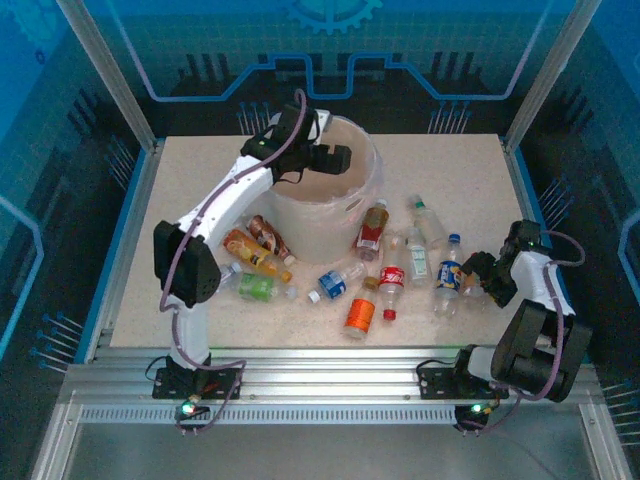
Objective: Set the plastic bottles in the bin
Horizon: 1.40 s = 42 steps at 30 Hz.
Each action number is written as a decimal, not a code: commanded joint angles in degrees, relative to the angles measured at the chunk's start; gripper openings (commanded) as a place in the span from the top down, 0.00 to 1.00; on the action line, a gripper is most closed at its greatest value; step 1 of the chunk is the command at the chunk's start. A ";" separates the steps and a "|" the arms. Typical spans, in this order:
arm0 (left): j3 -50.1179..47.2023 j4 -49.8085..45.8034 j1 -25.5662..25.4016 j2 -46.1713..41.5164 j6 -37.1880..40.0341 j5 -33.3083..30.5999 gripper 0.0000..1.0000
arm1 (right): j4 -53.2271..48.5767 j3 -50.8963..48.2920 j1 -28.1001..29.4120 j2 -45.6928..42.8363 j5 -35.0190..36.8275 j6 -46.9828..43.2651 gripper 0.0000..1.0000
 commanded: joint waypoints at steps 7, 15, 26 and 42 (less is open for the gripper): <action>-2.29 3.01 -0.59 -9.26 -4.22 1.79 0.01 | 2.12 -1.19 -1.02 3.66 -0.70 0.18 0.17; -7.47 6.07 -0.54 -14.54 -6.07 3.24 0.01 | 4.79 -0.43 -1.20 8.75 -0.28 0.46 0.16; -15.90 10.73 -0.59 -23.17 -7.30 0.69 0.01 | 5.97 1.10 -1.22 11.24 0.61 0.01 0.36; -32.38 19.98 -0.34 -37.95 -9.99 -10.57 0.01 | -3.34 10.02 2.58 -5.64 5.02 -1.55 0.59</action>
